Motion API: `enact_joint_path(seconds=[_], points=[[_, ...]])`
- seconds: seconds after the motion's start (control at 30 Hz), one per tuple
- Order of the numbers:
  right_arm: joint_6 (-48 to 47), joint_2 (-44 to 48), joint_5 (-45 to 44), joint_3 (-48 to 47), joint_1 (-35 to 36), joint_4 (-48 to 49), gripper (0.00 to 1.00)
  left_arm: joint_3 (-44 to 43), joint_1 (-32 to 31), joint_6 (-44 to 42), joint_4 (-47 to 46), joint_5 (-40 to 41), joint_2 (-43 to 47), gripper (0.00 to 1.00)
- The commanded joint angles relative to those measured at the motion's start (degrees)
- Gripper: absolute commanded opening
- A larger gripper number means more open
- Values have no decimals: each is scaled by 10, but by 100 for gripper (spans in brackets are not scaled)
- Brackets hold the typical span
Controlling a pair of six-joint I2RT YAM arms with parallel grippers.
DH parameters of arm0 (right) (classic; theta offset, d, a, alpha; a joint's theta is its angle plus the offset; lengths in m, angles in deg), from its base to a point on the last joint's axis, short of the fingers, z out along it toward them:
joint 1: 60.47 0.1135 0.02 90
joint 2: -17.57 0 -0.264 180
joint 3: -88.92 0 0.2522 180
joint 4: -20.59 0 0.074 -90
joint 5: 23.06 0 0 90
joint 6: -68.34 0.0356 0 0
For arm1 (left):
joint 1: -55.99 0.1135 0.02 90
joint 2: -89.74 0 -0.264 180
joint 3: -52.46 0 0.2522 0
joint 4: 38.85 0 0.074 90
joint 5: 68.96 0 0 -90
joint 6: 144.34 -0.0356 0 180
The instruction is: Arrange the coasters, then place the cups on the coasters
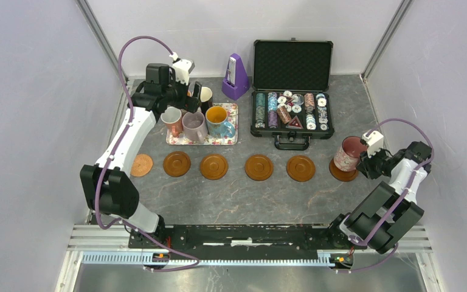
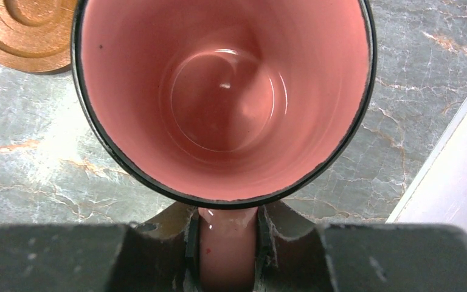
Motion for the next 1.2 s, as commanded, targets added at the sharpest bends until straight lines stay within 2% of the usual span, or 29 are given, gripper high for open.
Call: enact_joint_path(seconds=[0.0, 0.57, 0.63, 0.77, 1.17], points=[[-21, 16, 51, 12, -8, 56, 0, 13, 0, 1, -15, 22, 20, 100], [-68, 6, 37, 58, -30, 51, 0, 1, -1, -14, -1, 25, 17, 100], [-74, 6, 33, 62, -32, 51, 9, -1, -1, -14, -1, 25, 15, 100], [-87, 4, 27, 65, -37, 47, 34, -9, -1, -15, 3, 24, 10, 100], [-138, -23, 5, 29, -56, -12, 50, -18, -4, -14, 5, 21, 1, 100]])
